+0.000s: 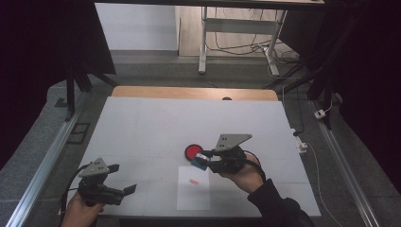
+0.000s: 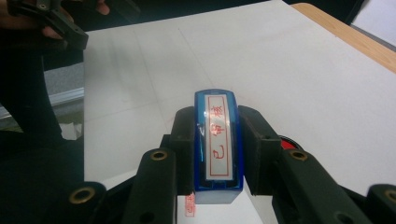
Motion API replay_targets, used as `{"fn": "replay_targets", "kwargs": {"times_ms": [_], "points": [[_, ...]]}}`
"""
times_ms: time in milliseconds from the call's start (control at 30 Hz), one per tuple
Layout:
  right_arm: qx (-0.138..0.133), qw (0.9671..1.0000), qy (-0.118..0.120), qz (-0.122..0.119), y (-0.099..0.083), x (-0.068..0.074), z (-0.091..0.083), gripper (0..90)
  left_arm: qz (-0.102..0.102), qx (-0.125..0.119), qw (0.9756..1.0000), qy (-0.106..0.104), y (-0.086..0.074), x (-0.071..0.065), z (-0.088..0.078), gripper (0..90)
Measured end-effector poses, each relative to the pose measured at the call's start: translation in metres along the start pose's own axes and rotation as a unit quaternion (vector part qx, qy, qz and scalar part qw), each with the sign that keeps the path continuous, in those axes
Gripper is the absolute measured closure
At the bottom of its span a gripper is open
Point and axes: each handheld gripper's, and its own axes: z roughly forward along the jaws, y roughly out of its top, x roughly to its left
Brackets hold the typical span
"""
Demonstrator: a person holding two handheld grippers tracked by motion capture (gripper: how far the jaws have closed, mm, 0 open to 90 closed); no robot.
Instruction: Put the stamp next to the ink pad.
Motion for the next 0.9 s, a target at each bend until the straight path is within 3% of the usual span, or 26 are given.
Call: {"fn": "replay_targets", "kwargs": {"times_ms": [467, 900], "points": [[0.010, 0.9994, -0.027, 0.020, -0.009, -0.013, -0.006, 69.4, 0.014, 0.025, 0.9996, -0.005, -0.004, -0.002, -0.002, 0.1], [0.034, 0.9949, -0.087, 0.038, -0.023, -0.032, -0.013, 69.8, 0.016, 0.038, 0.9991, -0.014, -0.003, -0.001, 0.000, 1.9]]}}
